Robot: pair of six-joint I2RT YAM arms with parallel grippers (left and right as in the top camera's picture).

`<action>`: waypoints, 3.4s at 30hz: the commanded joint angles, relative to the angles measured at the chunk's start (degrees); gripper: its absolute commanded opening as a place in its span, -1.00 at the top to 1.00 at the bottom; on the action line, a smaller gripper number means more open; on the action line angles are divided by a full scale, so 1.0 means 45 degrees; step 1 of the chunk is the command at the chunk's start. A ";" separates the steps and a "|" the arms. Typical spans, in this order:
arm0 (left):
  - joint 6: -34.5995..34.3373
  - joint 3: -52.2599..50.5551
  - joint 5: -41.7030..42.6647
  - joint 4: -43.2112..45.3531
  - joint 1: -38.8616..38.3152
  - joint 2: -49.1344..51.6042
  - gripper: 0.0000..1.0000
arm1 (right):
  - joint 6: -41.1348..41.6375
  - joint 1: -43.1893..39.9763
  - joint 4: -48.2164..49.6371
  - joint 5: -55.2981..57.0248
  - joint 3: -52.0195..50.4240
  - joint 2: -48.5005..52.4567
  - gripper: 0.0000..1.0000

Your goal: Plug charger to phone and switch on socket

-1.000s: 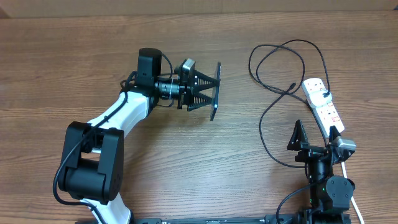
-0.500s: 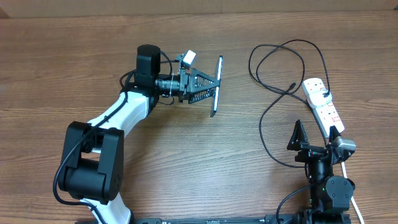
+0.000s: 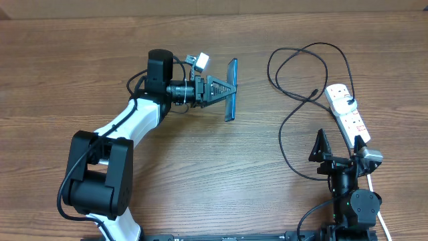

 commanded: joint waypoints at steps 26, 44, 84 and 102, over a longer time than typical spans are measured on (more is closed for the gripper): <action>-0.2560 0.0146 -0.0899 -0.2501 -0.0024 0.0063 0.69 | -0.0058 -0.0039 0.0044 -0.0102 -0.0136 -0.0126 -1.00; -0.2885 0.0146 -0.0393 -0.2501 -0.0024 0.0063 0.67 | 0.4721 -0.0015 0.0151 -1.0933 -0.0136 -0.0024 -0.99; -0.3458 0.0146 -0.0189 -0.2506 -0.0024 0.0063 0.59 | 0.1132 0.9097 0.1821 -0.4425 0.6013 1.2837 -0.96; -0.3507 0.0146 -0.0194 -0.2501 -0.0024 0.0063 0.58 | 0.1088 0.9112 0.7077 0.0083 0.6013 1.6636 -0.72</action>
